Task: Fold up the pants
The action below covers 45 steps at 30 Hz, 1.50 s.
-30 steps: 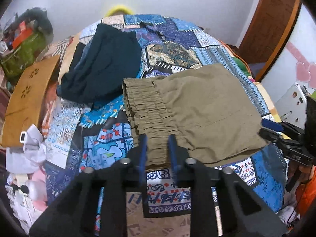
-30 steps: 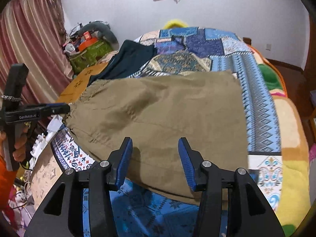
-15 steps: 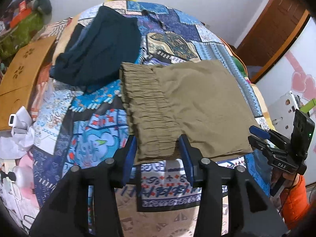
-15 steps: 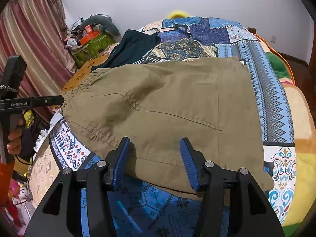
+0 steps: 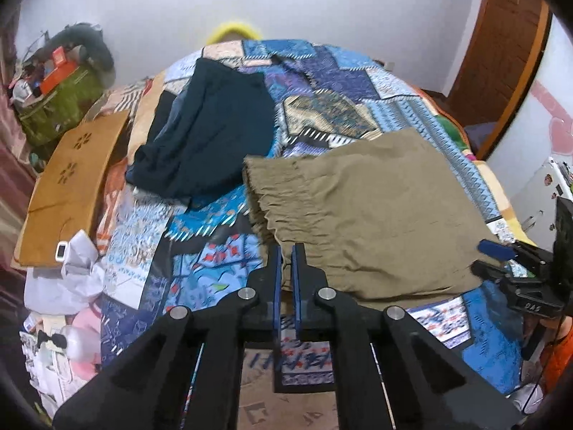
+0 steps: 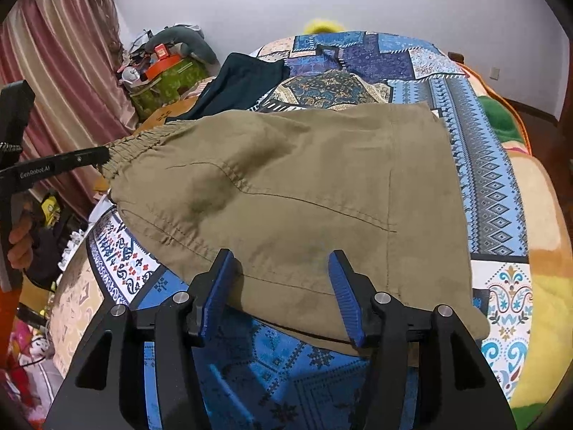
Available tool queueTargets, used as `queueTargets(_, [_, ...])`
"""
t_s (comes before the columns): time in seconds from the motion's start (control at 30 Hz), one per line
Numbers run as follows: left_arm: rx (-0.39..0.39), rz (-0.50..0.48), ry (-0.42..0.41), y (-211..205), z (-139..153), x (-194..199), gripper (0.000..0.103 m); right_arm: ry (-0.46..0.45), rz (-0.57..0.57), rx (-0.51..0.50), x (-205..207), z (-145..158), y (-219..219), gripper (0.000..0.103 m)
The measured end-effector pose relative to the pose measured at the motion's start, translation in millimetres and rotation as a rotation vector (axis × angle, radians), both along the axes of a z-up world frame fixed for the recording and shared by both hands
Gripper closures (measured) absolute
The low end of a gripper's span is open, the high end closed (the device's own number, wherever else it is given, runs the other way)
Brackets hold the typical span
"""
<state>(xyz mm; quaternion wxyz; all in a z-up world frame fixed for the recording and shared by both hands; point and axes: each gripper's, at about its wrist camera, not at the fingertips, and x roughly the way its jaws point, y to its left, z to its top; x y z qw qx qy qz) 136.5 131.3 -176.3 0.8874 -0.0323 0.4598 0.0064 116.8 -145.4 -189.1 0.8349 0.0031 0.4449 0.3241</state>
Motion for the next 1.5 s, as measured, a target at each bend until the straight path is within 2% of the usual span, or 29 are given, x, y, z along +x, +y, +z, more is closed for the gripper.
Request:
queueTargets(0.2, [-0.016, 0.027, 0.084, 15, -33, -5, 0.099, 0.012, -0.033, -0.033, -2, -6, -17, 0.055])
queueTargets(0.3, [-0.047, 0.040, 0.075, 21, -29, -9, 0.099, 0.003, -0.062, -0.072, -3, -7, -28, 0.055])
queueTargets(0.4, [-0.013, 0.038, 0.024, 17, -11, -13, 0.095, 0.015, -0.086, -0.092, -4, -11, -41, 0.055])
queueTargets(0.47, [-0.017, 0.019, -0.005, 12, 0, -13, 0.090, 0.032, -0.105, -0.087, -4, -14, -48, 0.055])
queueTargets(0.57, [-0.066, -0.047, -0.025, -4, 10, -10, 0.089, 0.048, -0.121, -0.062, -6, -17, -52, 0.055])
queueTargets(0.73, [-0.089, -0.109, 0.038, -34, -11, 9, 0.088, 0.037, -0.120, -0.073, -9, -18, -49, 0.054])
queueTargets(0.8, [-0.061, -0.102, 0.055, -39, -22, 15, 0.087, 0.039, -0.111, -0.070, -9, -18, -51, 0.055])
queueTargets(0.93, [-0.029, -0.081, 0.050, -34, -29, 15, 0.081, 0.029, -0.094, -0.093, -10, -18, -55, 0.059])
queueTargets(0.97, [0.022, -0.063, 0.049, -32, -31, 14, 0.074, 0.027, -0.093, -0.099, -10, -18, -57, 0.059])
queueTargets(1.0, [0.037, -0.059, 0.047, -30, -33, 12, 0.063, 0.030, -0.094, -0.098, -10, -19, -60, 0.059])
queueTargets(1.03, [0.037, -0.054, 0.045, -26, -35, 11, 0.058, 0.034, -0.097, -0.094, -10, -20, -63, 0.060])
queueTargets(1.1, [-0.006, -0.046, 0.055, -18, -40, 9, 0.057, 0.036, -0.101, -0.086, -11, -20, -67, 0.060])
queueTargets(1.27, [0.010, -0.035, 0.052, -17, -39, 10, 0.053, 0.041, -0.107, -0.081, -15, -18, -70, 0.060])
queueTargets(1.4, [-0.008, -0.034, 0.044, -14, -26, 11, 0.053, 0.056, -0.097, -0.087, -11, -10, -71, 0.059])
queueTargets(1.5, [-0.010, -0.018, 0.023, -7, -14, 15, 0.051, 0.030, -0.104, -0.099, -6, 1, -74, 0.057])
